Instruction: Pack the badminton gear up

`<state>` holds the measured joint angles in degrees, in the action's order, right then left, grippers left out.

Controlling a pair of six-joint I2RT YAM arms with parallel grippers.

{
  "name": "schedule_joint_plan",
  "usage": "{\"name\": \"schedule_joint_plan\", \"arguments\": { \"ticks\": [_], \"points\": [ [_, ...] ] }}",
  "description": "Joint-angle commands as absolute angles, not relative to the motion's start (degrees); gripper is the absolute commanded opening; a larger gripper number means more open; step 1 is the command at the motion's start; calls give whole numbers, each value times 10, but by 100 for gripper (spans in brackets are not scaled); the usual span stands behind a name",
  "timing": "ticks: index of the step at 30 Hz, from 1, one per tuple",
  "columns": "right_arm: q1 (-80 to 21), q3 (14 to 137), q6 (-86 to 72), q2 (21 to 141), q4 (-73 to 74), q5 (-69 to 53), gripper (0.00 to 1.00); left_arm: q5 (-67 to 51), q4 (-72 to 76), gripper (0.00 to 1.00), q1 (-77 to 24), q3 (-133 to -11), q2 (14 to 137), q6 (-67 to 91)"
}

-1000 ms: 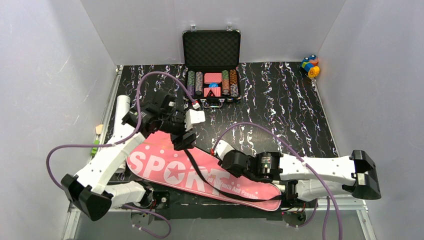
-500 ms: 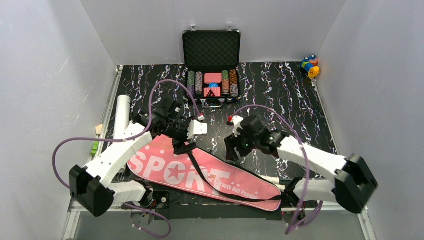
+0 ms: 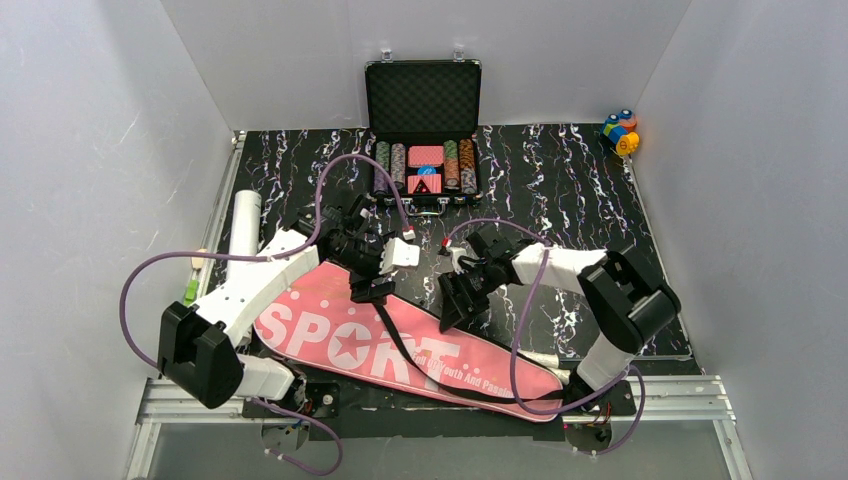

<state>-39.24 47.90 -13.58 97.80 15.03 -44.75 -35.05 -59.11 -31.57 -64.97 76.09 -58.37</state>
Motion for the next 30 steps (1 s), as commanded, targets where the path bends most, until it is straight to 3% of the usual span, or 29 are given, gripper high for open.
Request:
{"name": "schedule_joint_plan", "arguments": {
  "ticks": [1, 4, 9, 15, 21, 30],
  "points": [
    [-394, 478, -147, 1024, 110, -542, 66, -367, -587, 71, -314, -646, 722, -592],
    [-394, 470, -160, 1034, 89, -560, 54, -365, -584, 71, -314, -642, 710, -587],
    [-394, 476, -164, 981, 88, -527, 2, -357, -579, 70, -314, -639, 693, -577],
    [-443, 515, -73, 817, 168, -292, 1, -341, -565, 70, -314, -646, 666, -574],
    [-573, 528, 37, 703, 163, 75, 1, -292, -497, 70, -312, -674, 642, -545],
    [-746, 470, 172, 676, 65, 422, 1, -293, -524, 72, -304, -683, 625, -584]
  ]
}}
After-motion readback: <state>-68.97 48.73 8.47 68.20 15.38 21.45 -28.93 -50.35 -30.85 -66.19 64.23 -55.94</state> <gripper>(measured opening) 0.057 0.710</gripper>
